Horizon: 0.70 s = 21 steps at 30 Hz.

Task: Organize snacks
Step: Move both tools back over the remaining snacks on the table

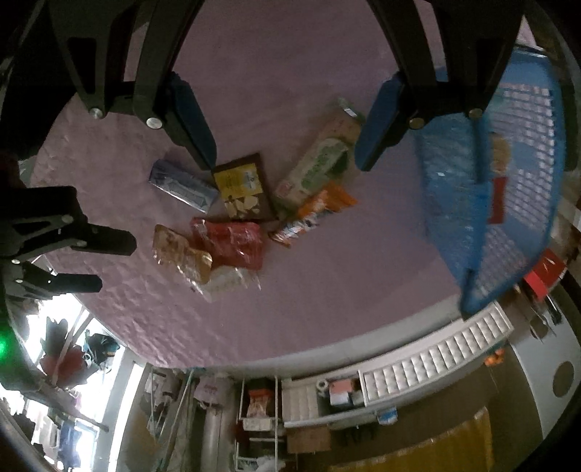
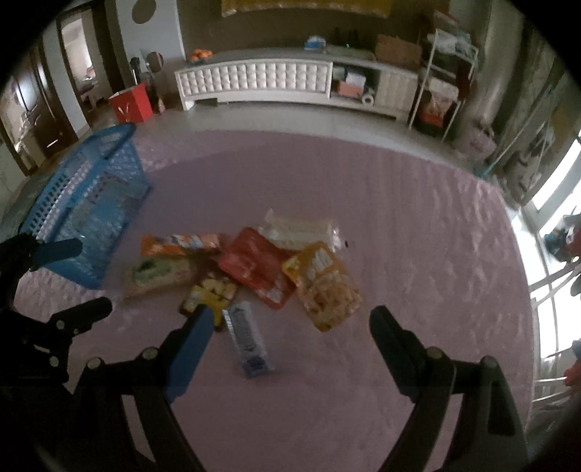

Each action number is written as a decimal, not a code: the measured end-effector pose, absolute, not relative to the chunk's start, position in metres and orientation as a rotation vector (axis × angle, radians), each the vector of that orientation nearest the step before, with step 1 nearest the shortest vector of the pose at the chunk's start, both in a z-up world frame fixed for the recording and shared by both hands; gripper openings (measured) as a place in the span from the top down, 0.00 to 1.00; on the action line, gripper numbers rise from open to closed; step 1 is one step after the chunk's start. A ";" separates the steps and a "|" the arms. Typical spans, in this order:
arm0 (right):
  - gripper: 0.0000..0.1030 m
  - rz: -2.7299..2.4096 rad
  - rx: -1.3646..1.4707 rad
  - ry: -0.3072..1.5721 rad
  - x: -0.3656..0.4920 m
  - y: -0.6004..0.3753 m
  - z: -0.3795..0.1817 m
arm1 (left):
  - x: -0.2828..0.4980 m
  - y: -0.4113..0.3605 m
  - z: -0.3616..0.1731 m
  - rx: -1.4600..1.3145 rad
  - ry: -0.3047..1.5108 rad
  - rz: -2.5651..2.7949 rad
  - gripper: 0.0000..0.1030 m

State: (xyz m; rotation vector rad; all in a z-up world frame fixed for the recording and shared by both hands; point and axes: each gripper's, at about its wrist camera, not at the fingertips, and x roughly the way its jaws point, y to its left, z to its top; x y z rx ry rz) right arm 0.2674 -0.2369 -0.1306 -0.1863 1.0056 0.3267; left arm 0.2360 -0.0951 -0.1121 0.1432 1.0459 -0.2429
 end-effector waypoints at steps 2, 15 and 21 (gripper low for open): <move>0.12 0.324 -0.174 1.029 0.277 -0.245 -0.145 | 0.244 -0.100 -0.124 0.137 1.065 -0.246 0.25; 0.12 0.380 -0.213 1.084 0.330 -0.254 -0.203 | 0.296 -0.114 -0.171 0.094 1.141 -0.248 0.25; 0.12 0.394 -0.214 1.102 0.350 -0.259 -0.217 | 0.305 -0.114 -0.176 0.081 1.150 -0.248 0.25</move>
